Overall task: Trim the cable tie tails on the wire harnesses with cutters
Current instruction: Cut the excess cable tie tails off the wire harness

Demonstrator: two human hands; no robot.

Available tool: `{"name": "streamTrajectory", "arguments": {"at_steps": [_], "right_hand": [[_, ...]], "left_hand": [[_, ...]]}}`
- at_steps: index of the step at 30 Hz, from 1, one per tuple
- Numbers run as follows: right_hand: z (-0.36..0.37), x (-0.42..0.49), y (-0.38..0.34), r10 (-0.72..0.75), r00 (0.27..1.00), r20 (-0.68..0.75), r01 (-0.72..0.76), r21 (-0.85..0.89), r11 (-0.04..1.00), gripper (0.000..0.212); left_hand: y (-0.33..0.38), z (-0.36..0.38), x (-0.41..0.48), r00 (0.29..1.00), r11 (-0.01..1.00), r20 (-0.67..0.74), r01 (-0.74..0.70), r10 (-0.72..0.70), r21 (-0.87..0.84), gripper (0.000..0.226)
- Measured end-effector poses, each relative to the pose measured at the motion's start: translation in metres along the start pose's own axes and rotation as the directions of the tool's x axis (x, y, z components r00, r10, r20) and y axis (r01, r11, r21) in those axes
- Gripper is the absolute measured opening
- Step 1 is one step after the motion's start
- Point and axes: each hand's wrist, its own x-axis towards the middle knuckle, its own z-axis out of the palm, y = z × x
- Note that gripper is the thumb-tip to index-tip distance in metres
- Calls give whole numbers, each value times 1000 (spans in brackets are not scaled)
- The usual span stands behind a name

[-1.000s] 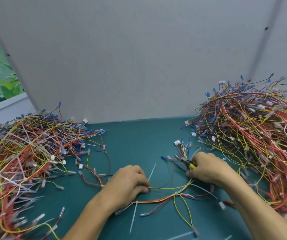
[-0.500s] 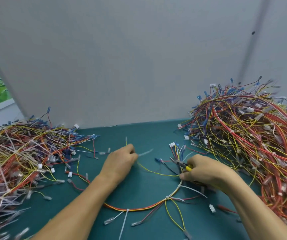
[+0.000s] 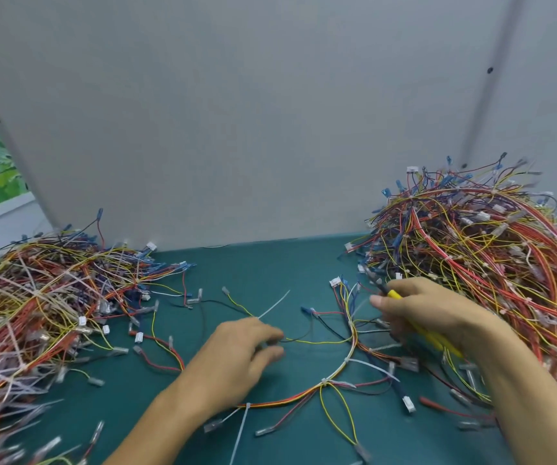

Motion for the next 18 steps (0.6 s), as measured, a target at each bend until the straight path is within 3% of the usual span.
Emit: {"name": "streamTrajectory", "arguments": {"at_steps": [3, 6, 10, 13, 18], "right_hand": [[-7, -7, -6, -98, 993, -62, 93, -73, 993, 34], [-9, -13, -9, -127, 980, -154, 114, -93, 989, 50], [-3, -12, -3, -19, 991, -136, -8, -193, 981, 37], [1, -15, 5, 102, 993, -55, -113, -260, 959, 64], [-7, -19, 14, 160, 980, -117, -198, -569, 798, 37]], "left_hand": [[4, 9, -20, 990, 998, 127, -58, 62, -32, 25], [0, 16, -31, 992, 997, 118, -33, 42, -75, 18], [-1, 17, -33, 995, 994, 101, 7, 4, -110, 14], [0, 18, -31, 995, 993, 94, 23, -12, -117, 15], [0, 15, -27, 992, 990, 122, 59, -44, -127, 19]]}}
